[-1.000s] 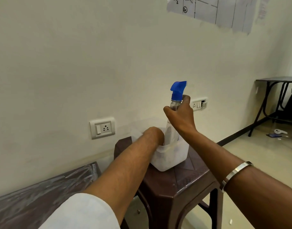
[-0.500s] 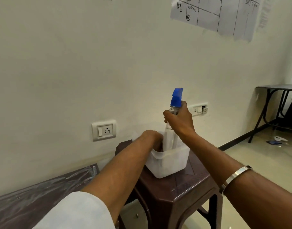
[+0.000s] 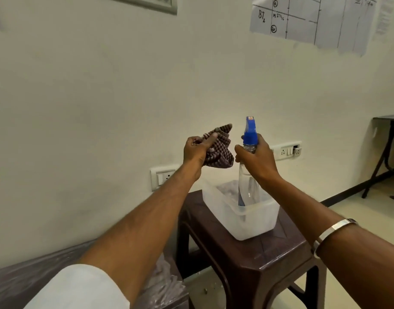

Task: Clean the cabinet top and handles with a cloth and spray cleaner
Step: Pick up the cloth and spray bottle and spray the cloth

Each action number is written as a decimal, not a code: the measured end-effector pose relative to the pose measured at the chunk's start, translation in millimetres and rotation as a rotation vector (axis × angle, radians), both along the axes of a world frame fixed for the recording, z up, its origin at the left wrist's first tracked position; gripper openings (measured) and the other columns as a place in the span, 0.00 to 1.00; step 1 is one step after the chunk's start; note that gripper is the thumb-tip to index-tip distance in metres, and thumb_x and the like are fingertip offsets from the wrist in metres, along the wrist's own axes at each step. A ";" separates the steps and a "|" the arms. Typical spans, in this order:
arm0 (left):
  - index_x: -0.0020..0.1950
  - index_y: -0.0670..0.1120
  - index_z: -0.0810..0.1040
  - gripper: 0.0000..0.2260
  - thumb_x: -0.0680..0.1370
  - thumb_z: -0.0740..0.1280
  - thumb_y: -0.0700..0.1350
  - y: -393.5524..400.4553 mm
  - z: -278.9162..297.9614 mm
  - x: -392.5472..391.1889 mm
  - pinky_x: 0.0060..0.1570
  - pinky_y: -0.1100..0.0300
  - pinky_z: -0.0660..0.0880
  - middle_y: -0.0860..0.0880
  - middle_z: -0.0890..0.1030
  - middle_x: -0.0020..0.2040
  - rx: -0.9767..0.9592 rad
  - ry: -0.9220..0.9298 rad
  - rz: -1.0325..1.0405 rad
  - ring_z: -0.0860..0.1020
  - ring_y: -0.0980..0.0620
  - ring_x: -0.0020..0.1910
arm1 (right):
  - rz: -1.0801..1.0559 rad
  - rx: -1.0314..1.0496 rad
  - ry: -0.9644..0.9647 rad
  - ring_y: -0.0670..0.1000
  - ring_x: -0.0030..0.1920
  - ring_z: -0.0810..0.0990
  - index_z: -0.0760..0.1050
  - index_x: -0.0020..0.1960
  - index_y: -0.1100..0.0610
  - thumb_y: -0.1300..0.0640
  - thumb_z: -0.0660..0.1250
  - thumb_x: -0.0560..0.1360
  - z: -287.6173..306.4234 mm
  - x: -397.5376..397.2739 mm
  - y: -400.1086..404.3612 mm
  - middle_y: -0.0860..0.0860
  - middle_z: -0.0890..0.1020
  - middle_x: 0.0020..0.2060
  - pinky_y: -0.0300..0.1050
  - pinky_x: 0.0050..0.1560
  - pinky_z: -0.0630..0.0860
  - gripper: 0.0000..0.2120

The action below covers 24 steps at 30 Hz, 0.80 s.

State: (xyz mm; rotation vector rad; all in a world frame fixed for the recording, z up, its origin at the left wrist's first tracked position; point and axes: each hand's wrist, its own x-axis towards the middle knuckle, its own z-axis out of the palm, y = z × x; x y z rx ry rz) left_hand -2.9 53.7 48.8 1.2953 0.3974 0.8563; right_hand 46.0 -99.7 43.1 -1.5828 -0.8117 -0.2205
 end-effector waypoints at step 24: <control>0.50 0.39 0.78 0.08 0.75 0.61 0.32 66.2 38.9 -170.8 0.49 0.48 0.80 0.40 0.81 0.49 -0.322 -0.258 0.078 0.81 0.43 0.44 | 0.344 0.115 -0.314 0.54 0.38 0.82 0.72 0.60 0.59 0.58 0.65 0.77 96.2 -133.3 38.4 0.54 0.81 0.37 0.41 0.46 0.79 0.13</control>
